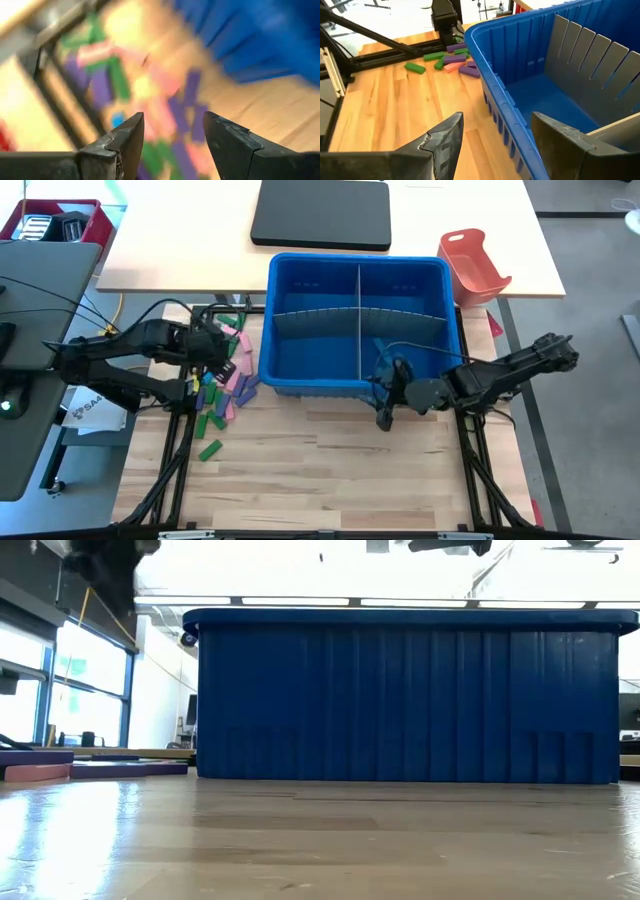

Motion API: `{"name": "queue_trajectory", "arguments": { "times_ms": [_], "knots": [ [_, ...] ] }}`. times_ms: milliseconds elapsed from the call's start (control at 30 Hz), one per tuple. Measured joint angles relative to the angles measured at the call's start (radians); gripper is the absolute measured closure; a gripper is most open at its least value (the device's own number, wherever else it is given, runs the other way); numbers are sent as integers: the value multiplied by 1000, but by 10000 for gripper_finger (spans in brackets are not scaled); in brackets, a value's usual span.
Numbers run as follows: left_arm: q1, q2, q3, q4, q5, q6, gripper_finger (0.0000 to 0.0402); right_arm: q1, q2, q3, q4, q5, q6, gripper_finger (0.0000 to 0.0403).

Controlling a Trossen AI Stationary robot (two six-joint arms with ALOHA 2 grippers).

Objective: Sort blocks
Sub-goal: Put the blue block into the blue bin with the other blue block

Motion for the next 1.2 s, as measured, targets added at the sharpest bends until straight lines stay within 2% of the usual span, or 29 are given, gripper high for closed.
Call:
{"name": "queue_trajectory", "arguments": {
  "times_ms": [167,367,600,900,1200],
  "knots": [
    [119,24,-79,-24,20,-30,204,8,1,0,1,37,-34,174],
    [304,99,-216,128,152,134,204,8,1,0,0,37,-34,174],
    [491,240,-338,148,167,232,204,8,1,0,-6,37,-34,174],
    [624,377,-454,282,183,317,207,8,1,0,-8,37,-34,174],
    [717,486,-518,437,179,374,259,9,1,0,-19,37,-32,174]
  ]
}}
